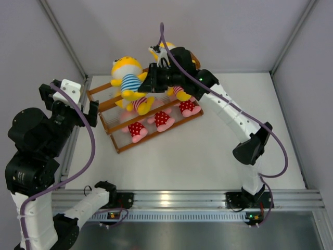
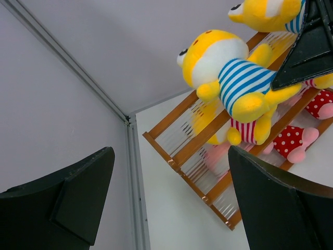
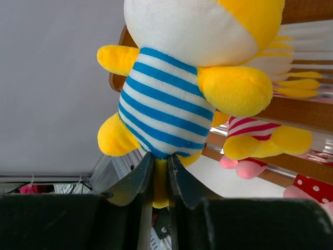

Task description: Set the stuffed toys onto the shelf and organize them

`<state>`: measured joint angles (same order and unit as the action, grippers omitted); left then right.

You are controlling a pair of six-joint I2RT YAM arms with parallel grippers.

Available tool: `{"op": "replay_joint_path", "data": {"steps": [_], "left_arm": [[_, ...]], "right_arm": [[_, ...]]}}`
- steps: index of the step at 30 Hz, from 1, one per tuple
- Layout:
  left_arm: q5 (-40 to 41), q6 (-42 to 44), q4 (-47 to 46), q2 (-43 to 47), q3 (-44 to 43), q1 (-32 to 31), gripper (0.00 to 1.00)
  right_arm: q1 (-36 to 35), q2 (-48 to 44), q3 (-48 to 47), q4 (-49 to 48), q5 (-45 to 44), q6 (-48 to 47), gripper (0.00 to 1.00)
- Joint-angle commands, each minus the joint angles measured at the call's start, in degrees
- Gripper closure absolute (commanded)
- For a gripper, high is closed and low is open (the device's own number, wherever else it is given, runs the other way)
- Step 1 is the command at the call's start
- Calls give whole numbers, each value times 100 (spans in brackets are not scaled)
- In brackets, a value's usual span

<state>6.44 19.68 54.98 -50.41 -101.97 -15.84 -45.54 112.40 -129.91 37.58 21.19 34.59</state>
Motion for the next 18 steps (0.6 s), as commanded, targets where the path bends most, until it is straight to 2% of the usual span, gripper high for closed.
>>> {"op": "replay_joint_path", "data": {"steps": [1,2,6,7,10,15,18], "left_arm": [[-81,71,-5,-39,11,2,4],[-81,71,-5,-30,2,2,4],[-99,106,-5,-48,-51,2,4],[-125,106,12,-56,-51,2,3],[-318,53,65,-74,-24,2,3],[-319,36,83,-92,-42,2,3],[-222,62,92,-21,124,10,3]], "right_arm": [[54,72,-298,11,202,-92,83],[80,98,-290,64,184,-127,76],[150,-25,-53,-31,122,-137,69],[159,-69,17,-119,166,-128,61],[159,-165,115,-330,315,-49,50],[37,-499,255,-322,-17,-233,42],[-51,-894,720,-549,-185,-295,36]]}}
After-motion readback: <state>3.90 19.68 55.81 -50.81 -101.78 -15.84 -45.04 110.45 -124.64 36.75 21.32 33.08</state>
